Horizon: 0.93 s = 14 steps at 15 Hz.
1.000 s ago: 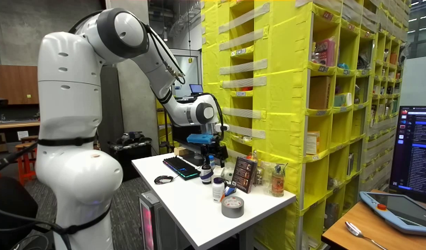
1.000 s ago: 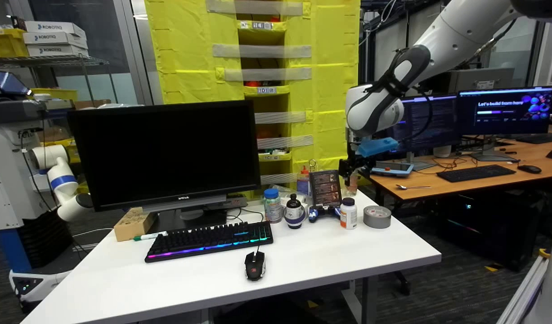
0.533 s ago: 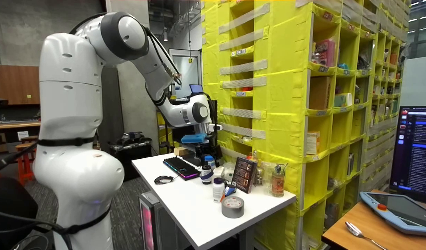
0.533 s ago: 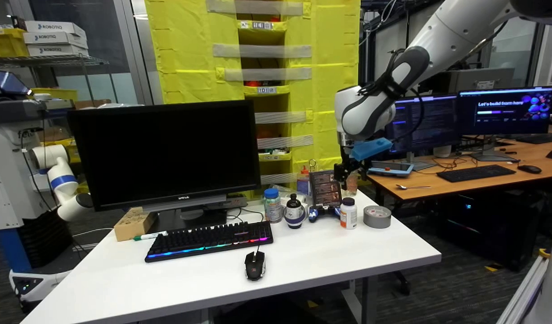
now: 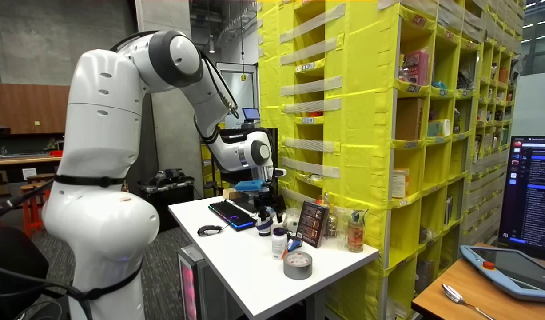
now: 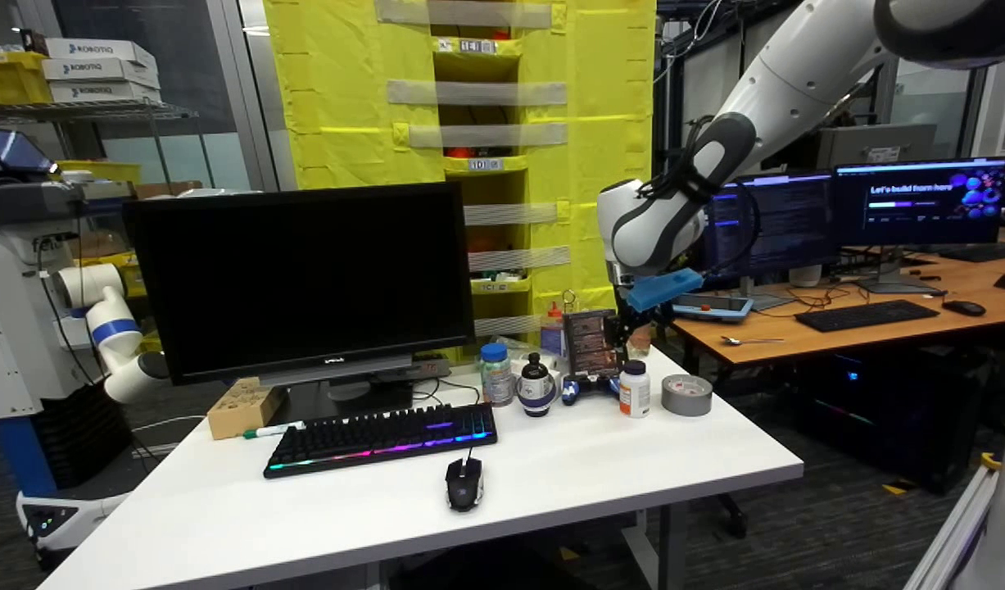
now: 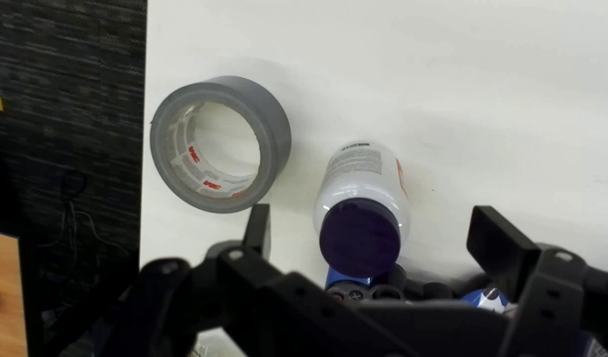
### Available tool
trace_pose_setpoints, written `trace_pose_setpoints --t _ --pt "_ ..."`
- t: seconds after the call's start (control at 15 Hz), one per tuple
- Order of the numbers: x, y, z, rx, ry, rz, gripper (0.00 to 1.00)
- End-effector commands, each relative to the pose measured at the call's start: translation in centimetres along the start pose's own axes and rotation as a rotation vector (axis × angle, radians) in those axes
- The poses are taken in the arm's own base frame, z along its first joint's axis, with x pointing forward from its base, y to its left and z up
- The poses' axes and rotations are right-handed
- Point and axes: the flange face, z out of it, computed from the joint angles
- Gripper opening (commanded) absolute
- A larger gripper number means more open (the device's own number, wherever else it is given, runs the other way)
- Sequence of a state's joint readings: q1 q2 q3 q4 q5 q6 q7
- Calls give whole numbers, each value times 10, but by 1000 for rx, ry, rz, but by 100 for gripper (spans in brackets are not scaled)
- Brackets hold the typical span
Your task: Remove the white bottle from the grey masking tape, put it on the table and hen put it back in the center of the grey masking tape
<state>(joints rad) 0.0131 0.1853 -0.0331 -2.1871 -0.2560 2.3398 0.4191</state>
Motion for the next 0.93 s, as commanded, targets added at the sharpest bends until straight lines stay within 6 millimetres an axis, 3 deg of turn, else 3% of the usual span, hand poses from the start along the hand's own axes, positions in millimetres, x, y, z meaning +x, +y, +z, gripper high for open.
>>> trace_pose_setpoints --t 0.0,0.87 --pt "8 -9 4 -2 -5 16 100" --pt "29 -14 45 -7 -35 53 100"
